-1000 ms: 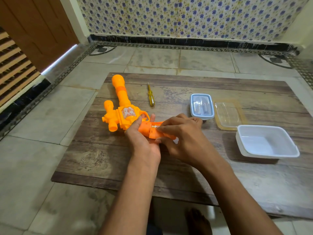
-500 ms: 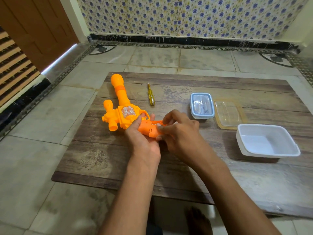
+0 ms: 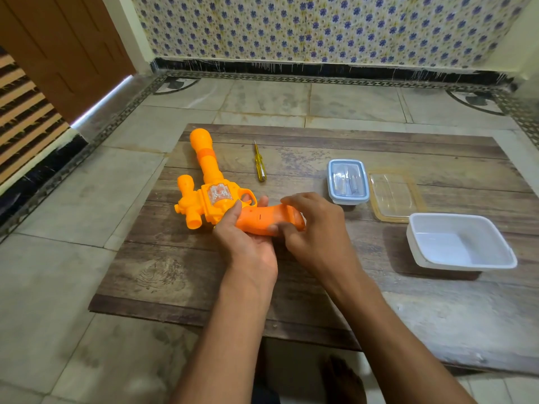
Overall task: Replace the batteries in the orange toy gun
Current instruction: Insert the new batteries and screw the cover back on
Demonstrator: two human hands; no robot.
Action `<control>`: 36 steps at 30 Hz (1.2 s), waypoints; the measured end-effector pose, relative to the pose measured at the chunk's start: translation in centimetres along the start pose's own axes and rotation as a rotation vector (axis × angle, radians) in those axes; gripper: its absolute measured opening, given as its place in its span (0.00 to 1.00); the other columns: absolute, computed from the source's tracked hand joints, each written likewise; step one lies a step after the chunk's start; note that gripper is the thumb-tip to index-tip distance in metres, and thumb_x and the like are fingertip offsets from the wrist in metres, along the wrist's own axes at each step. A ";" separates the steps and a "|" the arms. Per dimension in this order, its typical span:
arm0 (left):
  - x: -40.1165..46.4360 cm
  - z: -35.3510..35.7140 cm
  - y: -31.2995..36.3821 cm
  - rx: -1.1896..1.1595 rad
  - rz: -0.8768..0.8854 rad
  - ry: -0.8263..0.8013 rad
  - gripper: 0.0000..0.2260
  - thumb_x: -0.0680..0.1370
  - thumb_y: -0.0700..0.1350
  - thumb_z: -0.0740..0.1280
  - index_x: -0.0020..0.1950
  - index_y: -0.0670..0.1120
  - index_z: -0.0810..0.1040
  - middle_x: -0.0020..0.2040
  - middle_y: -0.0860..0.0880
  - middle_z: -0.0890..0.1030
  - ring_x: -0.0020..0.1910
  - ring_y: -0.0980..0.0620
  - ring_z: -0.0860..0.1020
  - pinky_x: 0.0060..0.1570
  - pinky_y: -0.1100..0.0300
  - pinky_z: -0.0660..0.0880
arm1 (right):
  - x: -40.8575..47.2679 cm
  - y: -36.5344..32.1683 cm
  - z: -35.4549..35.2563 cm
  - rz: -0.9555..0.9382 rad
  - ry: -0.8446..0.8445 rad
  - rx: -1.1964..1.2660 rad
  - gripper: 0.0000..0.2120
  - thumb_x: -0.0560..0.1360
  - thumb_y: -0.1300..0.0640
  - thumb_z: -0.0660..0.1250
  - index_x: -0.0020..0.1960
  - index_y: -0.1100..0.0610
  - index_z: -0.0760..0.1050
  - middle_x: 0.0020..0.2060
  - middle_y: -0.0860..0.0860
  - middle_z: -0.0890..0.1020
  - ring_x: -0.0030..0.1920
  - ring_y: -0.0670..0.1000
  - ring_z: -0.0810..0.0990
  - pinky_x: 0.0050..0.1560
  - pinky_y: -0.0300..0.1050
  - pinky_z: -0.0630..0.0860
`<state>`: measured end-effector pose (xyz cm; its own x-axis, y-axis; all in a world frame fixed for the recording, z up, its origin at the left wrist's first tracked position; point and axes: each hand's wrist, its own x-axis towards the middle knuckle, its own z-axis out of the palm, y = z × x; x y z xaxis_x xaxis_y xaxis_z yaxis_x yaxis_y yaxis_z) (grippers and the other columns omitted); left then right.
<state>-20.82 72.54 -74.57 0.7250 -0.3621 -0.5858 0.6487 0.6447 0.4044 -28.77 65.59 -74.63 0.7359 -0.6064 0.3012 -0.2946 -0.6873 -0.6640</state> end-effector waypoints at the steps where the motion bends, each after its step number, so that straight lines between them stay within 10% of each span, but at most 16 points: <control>1: 0.0 0.0 0.0 0.002 0.002 0.006 0.18 0.83 0.43 0.62 0.72 0.39 0.73 0.43 0.44 0.86 0.49 0.45 0.83 0.30 0.60 0.79 | 0.1 0.0 0.0 -0.008 0.001 -0.002 0.17 0.69 0.60 0.78 0.56 0.62 0.85 0.53 0.58 0.85 0.52 0.57 0.83 0.50 0.33 0.66; 5: 0.5 -0.2 0.1 -0.007 0.014 0.026 0.20 0.82 0.43 0.62 0.73 0.39 0.73 0.58 0.41 0.81 0.49 0.44 0.83 0.26 0.59 0.78 | 0.2 -0.1 -0.2 -0.012 -0.002 0.022 0.14 0.68 0.58 0.80 0.52 0.61 0.86 0.47 0.55 0.87 0.47 0.54 0.83 0.48 0.41 0.73; 10: 0.2 -0.1 0.4 -0.021 0.007 -0.001 0.15 0.81 0.39 0.62 0.66 0.39 0.77 0.54 0.41 0.81 0.46 0.47 0.83 0.27 0.60 0.78 | 0.2 0.2 -0.2 0.060 0.032 0.110 0.19 0.64 0.52 0.83 0.53 0.57 0.86 0.47 0.50 0.87 0.45 0.45 0.81 0.47 0.30 0.75; 14: 0.4 -0.3 0.0 0.032 0.036 -0.053 0.20 0.74 0.25 0.59 0.60 0.42 0.76 0.56 0.45 0.80 0.49 0.50 0.83 0.27 0.63 0.76 | 0.2 0.4 -0.2 0.097 -0.004 0.134 0.22 0.65 0.54 0.84 0.56 0.60 0.86 0.55 0.52 0.87 0.54 0.48 0.84 0.56 0.44 0.82; 22: 1.6 -1.1 -0.1 0.137 0.111 -0.039 0.31 0.69 0.21 0.61 0.70 0.38 0.75 0.58 0.44 0.80 0.51 0.48 0.83 0.53 0.50 0.79 | 0.7 1.6 -1.3 0.188 -0.168 0.238 0.18 0.67 0.65 0.81 0.57 0.61 0.86 0.53 0.48 0.85 0.53 0.42 0.82 0.52 0.26 0.78; 30: 1.6 -0.8 -0.1 0.104 0.116 -0.011 0.28 0.69 0.21 0.60 0.67 0.39 0.76 0.57 0.45 0.80 0.50 0.48 0.83 0.51 0.52 0.79 | 0.3 1.5 -2.5 0.072 -0.128 0.066 0.10 0.74 0.60 0.77 0.54 0.60 0.86 0.49 0.56 0.85 0.49 0.54 0.84 0.55 0.52 0.81; 36: 0.5 -0.6 -0.6 0.099 0.104 0.024 0.29 0.71 0.23 0.60 0.69 0.43 0.77 0.56 0.48 0.82 0.51 0.48 0.84 0.60 0.49 0.76 | -1.4 2.4 -6.8 0.179 -0.321 -0.208 0.09 0.78 0.65 0.70 0.53 0.55 0.85 0.43 0.48 0.83 0.38 0.39 0.77 0.38 0.25 0.70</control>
<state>-21.04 72.38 -75.52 0.7847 -0.2800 -0.5530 0.5908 0.6078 0.5307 -34.63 62.05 -72.03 0.8046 -0.5911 -0.0564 -0.5278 -0.6683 -0.5242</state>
